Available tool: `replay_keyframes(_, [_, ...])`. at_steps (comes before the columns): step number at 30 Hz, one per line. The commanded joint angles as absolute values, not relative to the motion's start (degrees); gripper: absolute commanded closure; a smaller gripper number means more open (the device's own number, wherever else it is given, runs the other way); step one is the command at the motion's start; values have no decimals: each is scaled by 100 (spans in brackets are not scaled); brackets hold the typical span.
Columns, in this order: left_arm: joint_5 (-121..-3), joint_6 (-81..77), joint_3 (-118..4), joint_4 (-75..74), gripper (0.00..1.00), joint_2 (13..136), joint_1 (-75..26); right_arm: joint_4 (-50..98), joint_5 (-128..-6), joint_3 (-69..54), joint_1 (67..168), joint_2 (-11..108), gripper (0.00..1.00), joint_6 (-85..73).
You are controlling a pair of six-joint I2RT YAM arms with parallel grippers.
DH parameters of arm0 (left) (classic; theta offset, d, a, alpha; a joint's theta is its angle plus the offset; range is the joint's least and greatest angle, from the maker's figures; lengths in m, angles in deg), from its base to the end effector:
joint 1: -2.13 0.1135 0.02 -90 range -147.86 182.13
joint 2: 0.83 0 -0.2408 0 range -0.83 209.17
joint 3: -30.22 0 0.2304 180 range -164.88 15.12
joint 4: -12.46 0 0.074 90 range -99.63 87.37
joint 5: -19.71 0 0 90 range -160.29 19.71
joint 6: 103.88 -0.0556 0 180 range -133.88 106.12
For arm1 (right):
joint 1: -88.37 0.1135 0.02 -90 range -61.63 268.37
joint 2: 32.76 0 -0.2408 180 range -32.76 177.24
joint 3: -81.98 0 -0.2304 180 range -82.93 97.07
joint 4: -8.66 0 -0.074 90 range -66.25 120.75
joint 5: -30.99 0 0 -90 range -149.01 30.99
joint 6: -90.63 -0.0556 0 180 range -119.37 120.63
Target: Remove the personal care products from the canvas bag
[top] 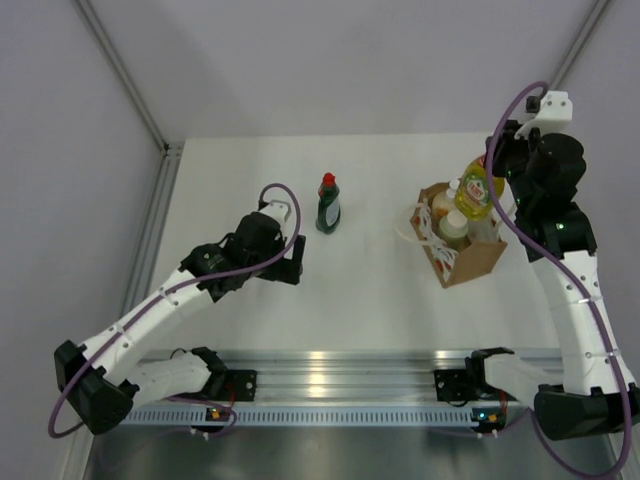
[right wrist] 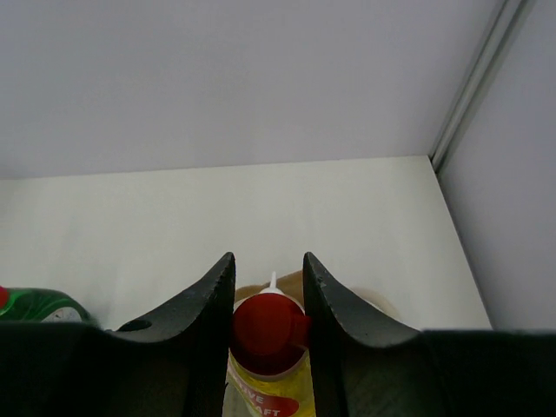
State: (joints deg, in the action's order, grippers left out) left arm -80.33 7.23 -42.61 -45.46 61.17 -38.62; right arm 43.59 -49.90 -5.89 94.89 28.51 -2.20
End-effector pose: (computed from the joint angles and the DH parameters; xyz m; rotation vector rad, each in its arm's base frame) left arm 0.1737 -0.1369 0.2751 0.3272 2.3755 -0.3035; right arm 0.2301 0.0174 0.4337 0.0687 1.6395 -0.0057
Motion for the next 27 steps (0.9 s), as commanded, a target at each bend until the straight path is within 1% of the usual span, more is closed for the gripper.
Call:
replay_keyframes(1, [-8250,792,-4253,-4271,2,5903,-3865,3650,-5548,39,9461,2814,100,-464])
replay_keyframes(6, [-8364,819,-4245,-4280,2,5797,-3865,3606,-5847,180,9645,3016,100,-605])
replay_keyframes(14, [-8531,880,-4218,-4280,2,5700,-3873,3114,-5874,329,10032,3552,100,-693])
replay_keyframes(17, [-8558,889,-4210,-4271,2,5674,-3873,3061,-6014,540,10181,3860,100,-658])
replay_keyframes(20, [-8584,889,-4210,-4271,2,5674,-3873,3070,-5936,803,10435,4176,100,-509])
replay_keyframes(27, [-8584,880,-4210,-4271,2,5692,-3873,2895,-5760,1444,10673,5001,100,-456])
